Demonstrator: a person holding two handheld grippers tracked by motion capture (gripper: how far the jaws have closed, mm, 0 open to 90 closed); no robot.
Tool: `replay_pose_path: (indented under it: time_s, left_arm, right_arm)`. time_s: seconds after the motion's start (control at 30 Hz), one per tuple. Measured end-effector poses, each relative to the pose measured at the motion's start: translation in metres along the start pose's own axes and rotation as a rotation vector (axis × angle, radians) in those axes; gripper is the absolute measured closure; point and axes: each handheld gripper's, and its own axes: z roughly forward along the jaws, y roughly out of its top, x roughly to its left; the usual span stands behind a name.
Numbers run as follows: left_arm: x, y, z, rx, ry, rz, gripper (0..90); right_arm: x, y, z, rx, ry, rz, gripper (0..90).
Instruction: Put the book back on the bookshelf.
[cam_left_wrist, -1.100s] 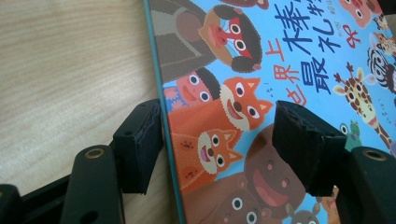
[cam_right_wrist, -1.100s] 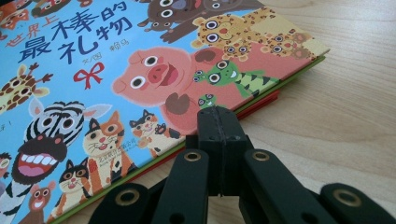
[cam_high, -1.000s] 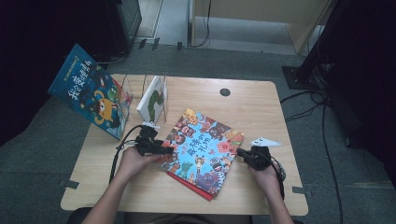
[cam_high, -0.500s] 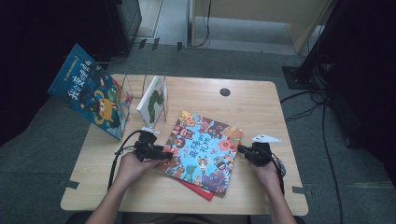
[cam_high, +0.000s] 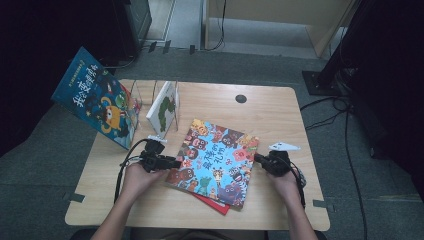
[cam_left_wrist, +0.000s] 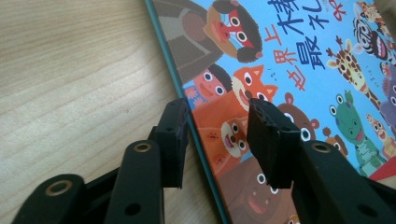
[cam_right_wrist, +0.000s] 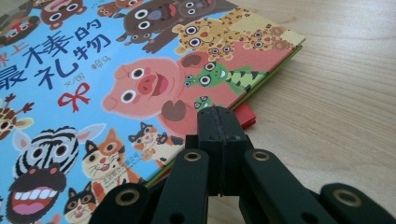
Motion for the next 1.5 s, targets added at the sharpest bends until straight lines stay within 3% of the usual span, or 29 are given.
replay_pose_path:
  time_s: [0.2, 0.57, 1.23, 1.3, 1.5]
  left_arm:
    - [0.008, 0.01, 0.003, 0.011, 0.021, -0.003, 52.2]
    - [0.018, 0.023, 0.013, 0.02, 0.001, -0.021, 45.7]
    - [0.017, 0.031, 0.023, 0.026, -0.026, 0.012, 42.2]
    - [0.016, 0.032, 0.024, 0.033, -0.045, 0.01, 42.1]
    - [0.016, 0.031, 0.025, 0.024, -0.053, -0.007, 41.3]
  right_arm:
    - [0.004, -0.002, -0.004, 0.006, 0.009, -0.007, 90.0]
    - [0.012, -0.006, -0.007, 0.015, 0.023, -0.036, 90.0]
    - [0.024, -0.015, -0.015, 0.025, 0.045, -0.076, 90.0]
    - [0.024, -0.015, -0.015, 0.027, 0.045, -0.08, 90.0]
    - [0.025, -0.014, -0.013, 0.027, 0.043, -0.077, 90.0]
